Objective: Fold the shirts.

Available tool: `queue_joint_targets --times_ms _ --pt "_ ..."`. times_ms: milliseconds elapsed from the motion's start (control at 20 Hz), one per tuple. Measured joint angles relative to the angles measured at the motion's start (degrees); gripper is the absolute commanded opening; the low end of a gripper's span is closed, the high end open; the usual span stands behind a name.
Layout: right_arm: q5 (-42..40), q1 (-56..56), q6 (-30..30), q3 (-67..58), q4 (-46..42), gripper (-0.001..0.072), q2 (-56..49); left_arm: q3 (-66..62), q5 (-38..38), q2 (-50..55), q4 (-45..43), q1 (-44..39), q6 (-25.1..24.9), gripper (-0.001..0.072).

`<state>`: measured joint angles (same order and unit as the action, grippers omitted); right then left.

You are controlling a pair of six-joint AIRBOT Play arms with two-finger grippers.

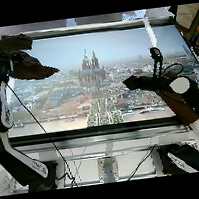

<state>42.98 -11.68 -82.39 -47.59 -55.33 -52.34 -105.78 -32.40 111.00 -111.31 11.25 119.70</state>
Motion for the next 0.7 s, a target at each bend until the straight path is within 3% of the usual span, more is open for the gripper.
queue_joint_targets --times_ms 250,600,700 --pt "-3.15 0.0 -3.21 0.0 0.07 0.0426 -0.02 -5.11 -5.44 8.72 9.46 2.49 -6.54 0.0534" --pt "-6.56 0.0 -4.85 0.0 1.05 0.0426 -0.02 -7.5 -9.31 13.38 18.27 5.57 -13.55 0.0515" --pt "-7.41 -0.02 -4.92 0.0 1.55 0.0426 -0.02 -8.79 -9.75 14.47 21.31 5.9 -15.47 0.0398"
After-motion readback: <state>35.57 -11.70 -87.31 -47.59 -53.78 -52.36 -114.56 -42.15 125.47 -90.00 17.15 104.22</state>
